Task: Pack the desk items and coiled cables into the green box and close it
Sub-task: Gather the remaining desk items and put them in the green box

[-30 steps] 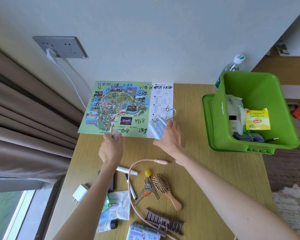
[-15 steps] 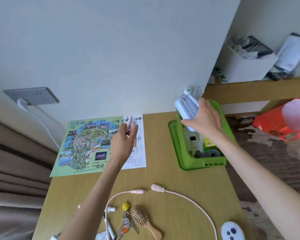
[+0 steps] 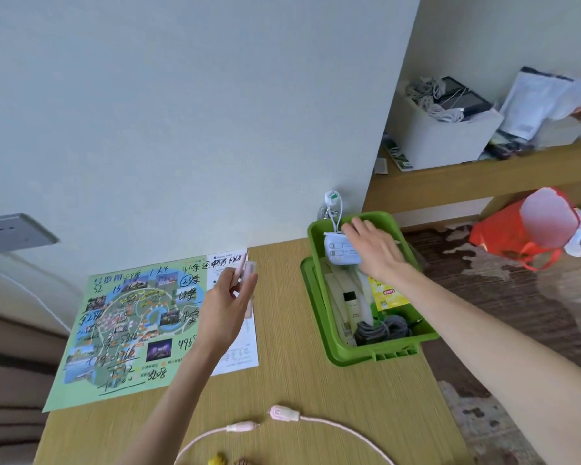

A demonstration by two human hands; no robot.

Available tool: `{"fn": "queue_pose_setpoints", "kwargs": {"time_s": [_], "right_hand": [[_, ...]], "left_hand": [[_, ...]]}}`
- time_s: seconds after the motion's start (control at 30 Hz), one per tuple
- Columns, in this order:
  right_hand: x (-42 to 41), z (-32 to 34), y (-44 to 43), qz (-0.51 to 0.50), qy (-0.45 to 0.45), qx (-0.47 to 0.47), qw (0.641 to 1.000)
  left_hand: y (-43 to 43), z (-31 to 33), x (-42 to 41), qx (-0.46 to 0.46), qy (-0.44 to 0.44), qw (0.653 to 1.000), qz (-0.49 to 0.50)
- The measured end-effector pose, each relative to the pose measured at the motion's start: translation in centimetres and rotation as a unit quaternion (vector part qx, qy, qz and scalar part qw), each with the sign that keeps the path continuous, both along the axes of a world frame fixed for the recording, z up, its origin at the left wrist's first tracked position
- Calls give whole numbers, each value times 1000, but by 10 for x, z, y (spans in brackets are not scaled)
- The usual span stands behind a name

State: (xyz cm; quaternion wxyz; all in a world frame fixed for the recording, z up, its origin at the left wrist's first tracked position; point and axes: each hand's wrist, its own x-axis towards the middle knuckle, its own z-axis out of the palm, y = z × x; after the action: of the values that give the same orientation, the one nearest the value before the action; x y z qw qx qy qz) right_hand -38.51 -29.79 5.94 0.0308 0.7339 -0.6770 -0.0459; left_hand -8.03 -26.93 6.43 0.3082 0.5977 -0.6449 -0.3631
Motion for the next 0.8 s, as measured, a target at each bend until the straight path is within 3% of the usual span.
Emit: {"fn": "queue_pose_setpoints", "kwargs": {"time_s": [0.13, 0.27, 0.43, 0.57, 0.7, 0.8], "right_hand": [[-7, -20, -5, 40, 7, 24, 999], [-16, -27, -6, 81, -49, 73, 993], [-21, -21, -10, 82, -59, 173, 980], [-14, -26, -8, 36, -85, 188, 978], [-13, -16, -4, -68, -210, 167, 961], [-16, -8, 9, -151, -275, 95, 945]], "left_hand": [[-7, -5, -6, 10, -1, 1000, -1], [-9, -9, -16, 21, 4, 1000, -18], [-12, -5, -27, 17, 13, 999, -42], [-15, 8, -41, 13, -4, 998, -69], [-19, 23, -63, 4, -29, 995, -96], [-20, 29, -88, 5, -39, 995, -95]]}}
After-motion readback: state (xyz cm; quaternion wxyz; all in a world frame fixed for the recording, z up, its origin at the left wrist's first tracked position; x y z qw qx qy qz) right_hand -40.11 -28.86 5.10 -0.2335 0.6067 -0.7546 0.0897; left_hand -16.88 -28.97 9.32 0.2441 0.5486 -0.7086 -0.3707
